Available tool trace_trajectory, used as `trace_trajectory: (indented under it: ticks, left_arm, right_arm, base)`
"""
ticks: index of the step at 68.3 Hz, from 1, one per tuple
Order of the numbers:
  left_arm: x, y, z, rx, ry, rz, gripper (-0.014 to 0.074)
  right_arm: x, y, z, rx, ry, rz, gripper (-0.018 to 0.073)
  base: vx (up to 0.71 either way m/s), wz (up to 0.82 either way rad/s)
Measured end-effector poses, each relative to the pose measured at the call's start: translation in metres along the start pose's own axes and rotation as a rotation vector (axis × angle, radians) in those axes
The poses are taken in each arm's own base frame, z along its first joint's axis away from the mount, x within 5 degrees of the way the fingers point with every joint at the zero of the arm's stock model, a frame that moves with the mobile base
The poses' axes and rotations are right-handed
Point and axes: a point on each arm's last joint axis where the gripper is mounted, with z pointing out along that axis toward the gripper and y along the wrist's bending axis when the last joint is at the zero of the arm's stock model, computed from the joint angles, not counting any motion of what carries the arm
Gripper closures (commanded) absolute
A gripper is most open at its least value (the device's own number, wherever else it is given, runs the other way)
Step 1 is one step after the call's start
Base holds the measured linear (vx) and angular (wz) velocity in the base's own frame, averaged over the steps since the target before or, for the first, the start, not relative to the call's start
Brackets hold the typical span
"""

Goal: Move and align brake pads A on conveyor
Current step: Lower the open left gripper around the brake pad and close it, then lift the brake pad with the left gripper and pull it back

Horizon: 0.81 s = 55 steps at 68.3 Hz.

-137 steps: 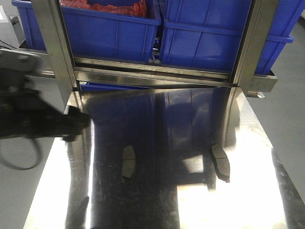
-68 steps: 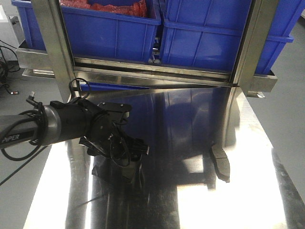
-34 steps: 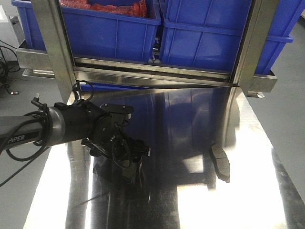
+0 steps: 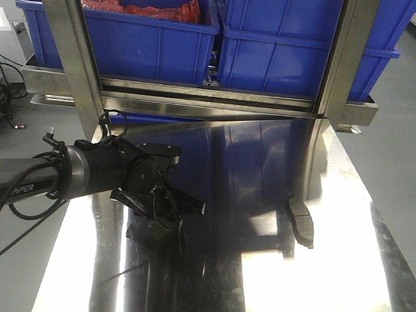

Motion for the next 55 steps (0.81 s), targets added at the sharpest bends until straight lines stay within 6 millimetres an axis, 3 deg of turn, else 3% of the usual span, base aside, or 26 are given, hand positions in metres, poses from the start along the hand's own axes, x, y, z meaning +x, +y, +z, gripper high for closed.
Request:
trace_trajectory:
  ticks: [34,55]
  left_arm:
    - [-0.001,-0.001,-0.002,0.006,-0.01,-0.001,0.0486]
    - [-0.012,-0.002,-0.044,0.031,-0.138,0.03,0.0485]
  right_arm:
    - [0.0,0.0,0.0,0.0,0.0,0.0,0.0569]
    - [0.0,0.0,0.0,0.0,0.0,0.0,0.0569]
  base:
    - [0.0,0.0]
    - [0.0,0.0]
